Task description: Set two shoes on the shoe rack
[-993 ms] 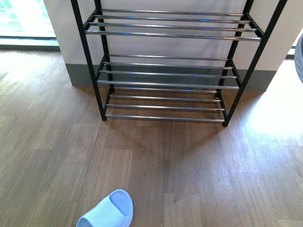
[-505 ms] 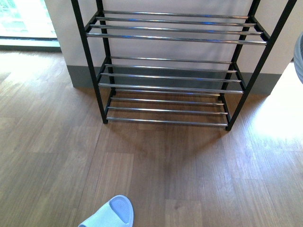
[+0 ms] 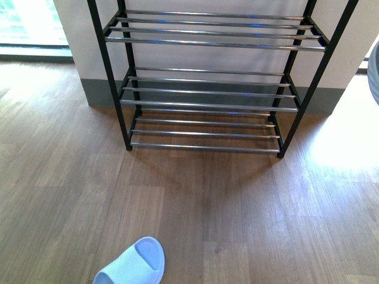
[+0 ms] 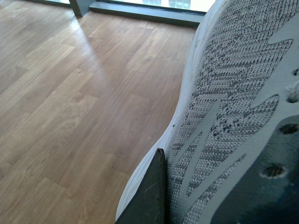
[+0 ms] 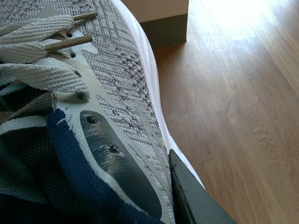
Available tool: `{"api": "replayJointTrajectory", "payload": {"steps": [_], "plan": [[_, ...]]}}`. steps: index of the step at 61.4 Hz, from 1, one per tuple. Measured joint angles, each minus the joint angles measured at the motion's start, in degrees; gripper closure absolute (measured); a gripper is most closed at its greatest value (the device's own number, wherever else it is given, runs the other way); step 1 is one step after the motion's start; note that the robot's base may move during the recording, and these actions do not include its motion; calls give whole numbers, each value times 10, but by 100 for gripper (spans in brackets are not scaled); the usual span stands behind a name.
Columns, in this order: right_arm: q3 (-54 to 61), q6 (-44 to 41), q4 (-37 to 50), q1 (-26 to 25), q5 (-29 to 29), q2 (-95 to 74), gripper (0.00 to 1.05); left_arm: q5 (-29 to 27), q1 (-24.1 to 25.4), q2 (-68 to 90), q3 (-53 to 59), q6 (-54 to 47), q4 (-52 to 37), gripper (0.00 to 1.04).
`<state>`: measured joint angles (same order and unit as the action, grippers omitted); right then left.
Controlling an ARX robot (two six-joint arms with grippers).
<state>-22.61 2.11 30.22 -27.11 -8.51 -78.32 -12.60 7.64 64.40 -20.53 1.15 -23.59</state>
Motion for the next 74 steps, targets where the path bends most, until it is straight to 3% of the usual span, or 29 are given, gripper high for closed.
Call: {"api": "replayJointTrajectory", "payload": {"steps": [74], "plan": [[0, 0, 0, -3, 5, 0, 104, 4, -2, 0, 0, 0, 0, 103]]}}
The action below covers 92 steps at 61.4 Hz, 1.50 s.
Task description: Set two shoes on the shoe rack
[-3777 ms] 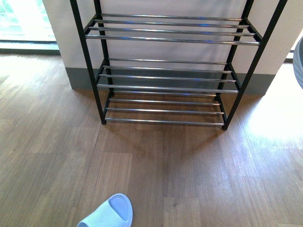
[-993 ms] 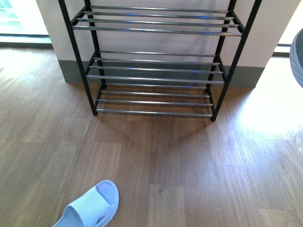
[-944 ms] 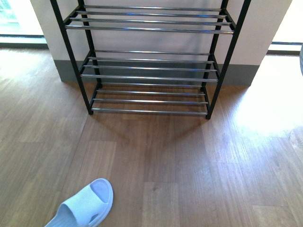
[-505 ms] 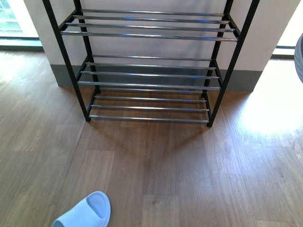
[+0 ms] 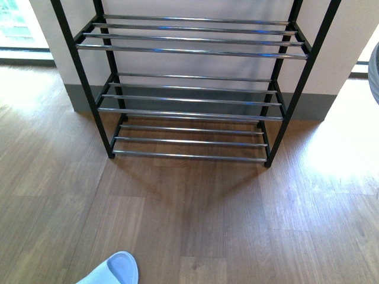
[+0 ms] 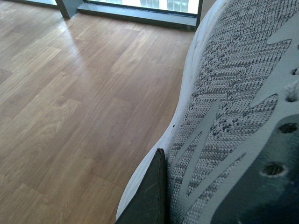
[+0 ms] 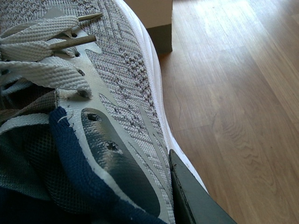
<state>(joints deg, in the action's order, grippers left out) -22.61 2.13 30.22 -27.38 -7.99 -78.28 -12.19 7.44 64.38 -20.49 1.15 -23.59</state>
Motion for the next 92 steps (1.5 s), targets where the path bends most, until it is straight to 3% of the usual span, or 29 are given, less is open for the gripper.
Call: {"api": "replayJointTrajectory", "payload": {"steps": [92], "plan": [[0, 0, 0, 0, 0, 0, 104, 0, 0, 0, 0, 0, 0, 103]]}}
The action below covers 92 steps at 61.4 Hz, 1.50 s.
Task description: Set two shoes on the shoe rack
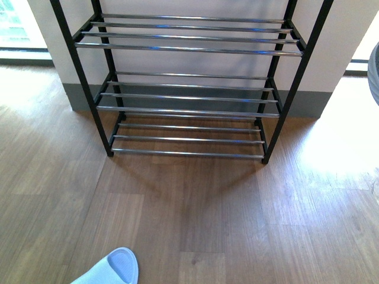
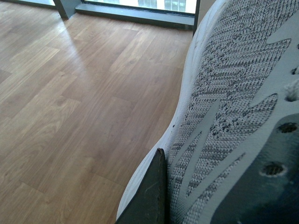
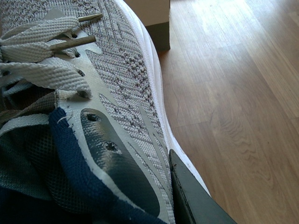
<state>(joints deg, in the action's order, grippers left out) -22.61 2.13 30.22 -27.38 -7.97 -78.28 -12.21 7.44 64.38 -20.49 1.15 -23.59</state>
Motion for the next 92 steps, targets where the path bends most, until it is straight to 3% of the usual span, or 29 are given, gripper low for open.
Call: {"api": "replayJointTrajectory", "payload": {"steps": [92], "plan": [[0, 0, 0, 0, 0, 0, 104, 0, 0, 0, 0, 0, 0, 103]]}}
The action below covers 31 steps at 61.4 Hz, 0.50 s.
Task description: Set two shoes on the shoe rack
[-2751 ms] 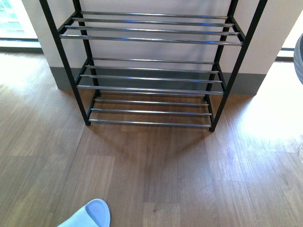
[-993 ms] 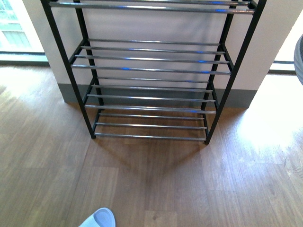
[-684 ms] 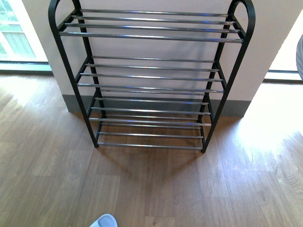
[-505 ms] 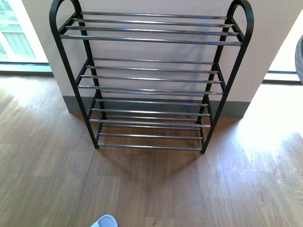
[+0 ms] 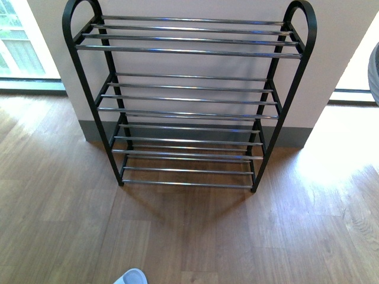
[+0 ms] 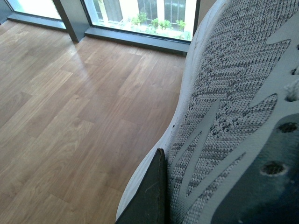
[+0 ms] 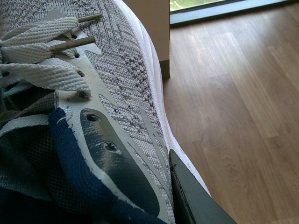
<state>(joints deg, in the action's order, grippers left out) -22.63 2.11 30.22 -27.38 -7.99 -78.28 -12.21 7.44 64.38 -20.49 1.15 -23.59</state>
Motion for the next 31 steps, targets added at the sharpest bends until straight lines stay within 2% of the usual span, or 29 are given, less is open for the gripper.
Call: {"api": "replayJointTrajectory", "payload": {"steps": [31], "plan": [[0, 0, 0, 0, 0, 0, 104, 0, 0, 0, 0, 0, 0, 103]]}}
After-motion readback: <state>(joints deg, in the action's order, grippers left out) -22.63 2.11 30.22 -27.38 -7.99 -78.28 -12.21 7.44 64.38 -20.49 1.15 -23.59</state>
